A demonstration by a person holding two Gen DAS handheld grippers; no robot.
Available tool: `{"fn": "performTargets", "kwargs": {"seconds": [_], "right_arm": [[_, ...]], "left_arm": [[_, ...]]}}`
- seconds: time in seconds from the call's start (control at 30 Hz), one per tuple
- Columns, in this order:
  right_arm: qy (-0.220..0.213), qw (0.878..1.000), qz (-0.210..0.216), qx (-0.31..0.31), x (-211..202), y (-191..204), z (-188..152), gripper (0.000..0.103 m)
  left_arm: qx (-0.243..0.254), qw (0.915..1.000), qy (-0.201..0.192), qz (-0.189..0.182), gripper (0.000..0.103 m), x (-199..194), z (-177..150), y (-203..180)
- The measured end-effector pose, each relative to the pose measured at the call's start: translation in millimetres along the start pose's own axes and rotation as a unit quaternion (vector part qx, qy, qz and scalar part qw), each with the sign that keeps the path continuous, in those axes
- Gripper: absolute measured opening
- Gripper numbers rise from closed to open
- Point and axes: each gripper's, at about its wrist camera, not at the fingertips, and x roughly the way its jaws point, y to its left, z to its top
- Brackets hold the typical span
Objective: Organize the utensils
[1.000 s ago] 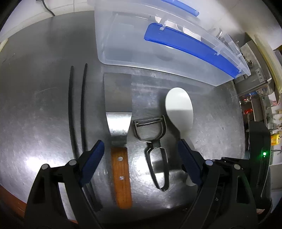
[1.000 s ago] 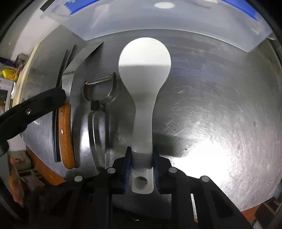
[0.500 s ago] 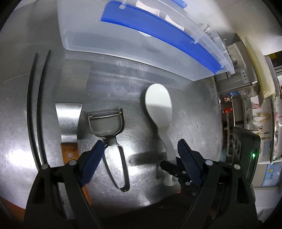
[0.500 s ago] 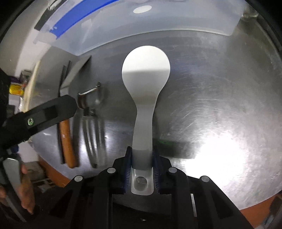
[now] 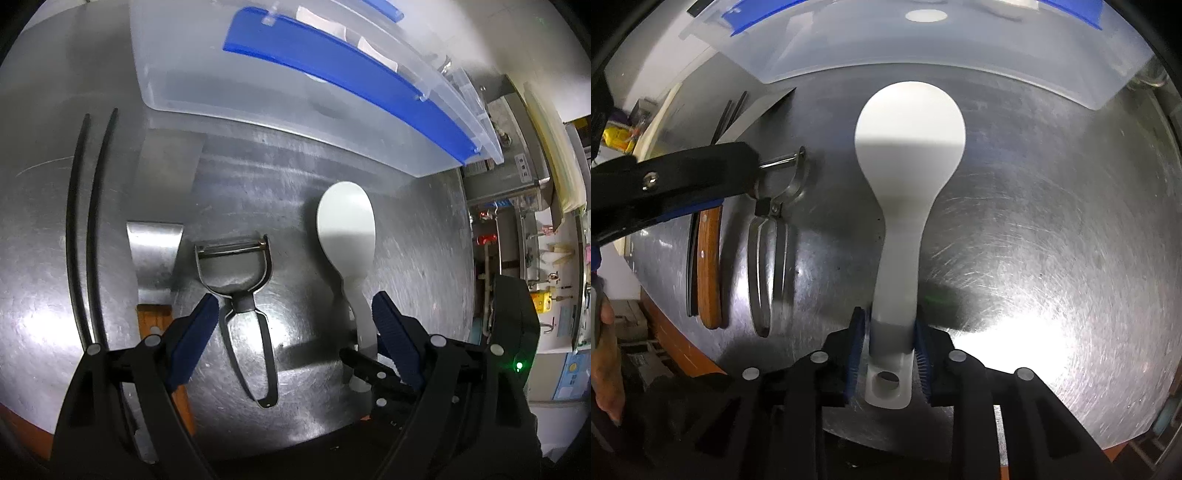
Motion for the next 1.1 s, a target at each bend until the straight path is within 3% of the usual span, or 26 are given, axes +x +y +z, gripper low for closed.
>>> {"fn": "performTargets", "kwargs": {"seconds": [0.03,0.07,0.1,0.13,0.17,0.27,0.53,0.8,1.1], "right_arm": [[0.000,1.000,0.001,-0.004,1,3,0,0.035],[0.000,1.000,0.003,-0.007,3,10,-2,0.047],[0.004,1.000,0.002,-0.011,9,18,-5,0.074],[0.025,1.000,-0.014,-0.008,17,22,-6,0.090],[0.033,0.999,-0.036,-0.007,23,25,-8,0.099],[0.024,0.998,-0.062,-0.018,26,31,-11,0.099],[0.012,0.999,-0.040,0.024,18,11,-13,0.099],[0.012,0.996,-0.065,0.053,20,-11,-7,0.099],[0.017,0.993,-0.100,0.059,35,-2,-14,0.099]], "left_arm": [[0.001,1.0000,0.001,0.000,0.081,1,0,0],[0.002,1.0000,0.001,0.000,0.081,1,0,-1],[0.002,1.0000,0.001,0.001,0.081,2,1,-1],[0.002,1.0000,0.000,0.004,0.081,2,1,-1],[0.002,1.0000,-0.002,0.006,0.081,2,3,-2],[0.001,0.9999,-0.010,0.007,0.081,-1,4,0],[-0.011,0.9994,-0.028,0.015,0.081,-11,4,12],[-0.007,0.9990,-0.037,0.023,0.081,-16,2,14],[-0.011,0.9989,-0.037,0.028,0.081,-17,-2,17]]}}
